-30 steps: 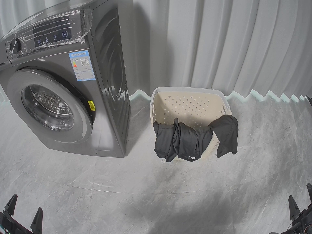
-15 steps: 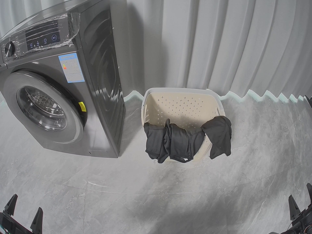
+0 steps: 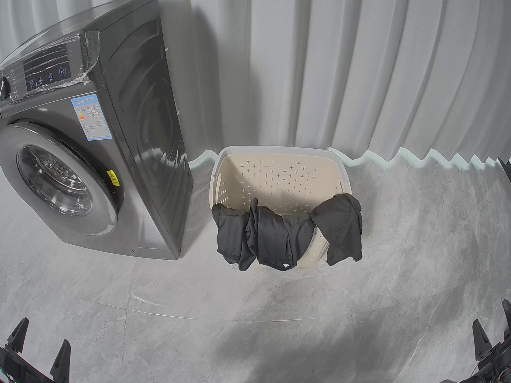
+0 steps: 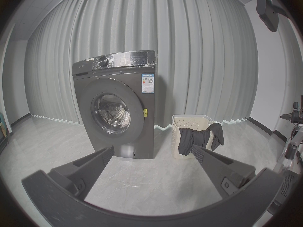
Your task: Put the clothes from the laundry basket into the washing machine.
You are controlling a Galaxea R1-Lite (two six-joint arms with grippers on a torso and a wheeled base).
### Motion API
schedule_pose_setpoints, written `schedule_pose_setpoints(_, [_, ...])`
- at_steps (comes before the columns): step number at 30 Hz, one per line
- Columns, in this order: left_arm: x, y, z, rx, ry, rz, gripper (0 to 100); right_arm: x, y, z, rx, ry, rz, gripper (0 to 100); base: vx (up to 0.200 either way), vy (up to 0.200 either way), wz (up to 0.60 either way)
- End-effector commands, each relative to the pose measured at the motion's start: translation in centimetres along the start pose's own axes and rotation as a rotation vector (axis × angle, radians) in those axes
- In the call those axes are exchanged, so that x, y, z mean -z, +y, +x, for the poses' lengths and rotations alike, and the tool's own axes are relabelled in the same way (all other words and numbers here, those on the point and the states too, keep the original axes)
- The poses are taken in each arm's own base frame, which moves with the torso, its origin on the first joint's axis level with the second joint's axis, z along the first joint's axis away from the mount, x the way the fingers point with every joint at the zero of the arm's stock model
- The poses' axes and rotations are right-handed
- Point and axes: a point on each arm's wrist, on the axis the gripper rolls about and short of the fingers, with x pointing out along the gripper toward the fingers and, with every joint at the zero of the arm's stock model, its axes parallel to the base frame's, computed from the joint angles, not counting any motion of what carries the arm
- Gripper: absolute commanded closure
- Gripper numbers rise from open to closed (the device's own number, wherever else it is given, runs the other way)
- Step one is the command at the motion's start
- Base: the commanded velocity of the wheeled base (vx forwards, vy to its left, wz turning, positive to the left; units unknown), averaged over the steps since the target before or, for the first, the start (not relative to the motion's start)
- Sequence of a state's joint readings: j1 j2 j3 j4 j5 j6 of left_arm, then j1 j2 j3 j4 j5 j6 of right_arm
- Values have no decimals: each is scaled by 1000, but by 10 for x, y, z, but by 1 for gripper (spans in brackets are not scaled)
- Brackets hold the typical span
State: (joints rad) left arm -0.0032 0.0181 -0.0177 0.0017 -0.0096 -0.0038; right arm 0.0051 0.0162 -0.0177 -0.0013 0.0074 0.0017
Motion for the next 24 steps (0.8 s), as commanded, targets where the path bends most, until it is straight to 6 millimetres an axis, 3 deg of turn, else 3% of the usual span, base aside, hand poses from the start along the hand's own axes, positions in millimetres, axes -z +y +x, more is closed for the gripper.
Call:
schedule_pose_setpoints(1, [4, 0, 0, 0, -4, -1, 0, 5, 0, 1, -1, 12, 0, 0, 0, 0, 0])
schedule_pose_setpoints(19, [5, 0, 0, -2, -2, -4, 0, 5, 0, 1, -1, 12, 0, 0, 200, 0, 0])
schedule_pose_setpoints(24, [4, 0, 0, 0, -4, -4, 0, 5, 0, 1, -1, 12, 0, 0, 0, 0, 0])
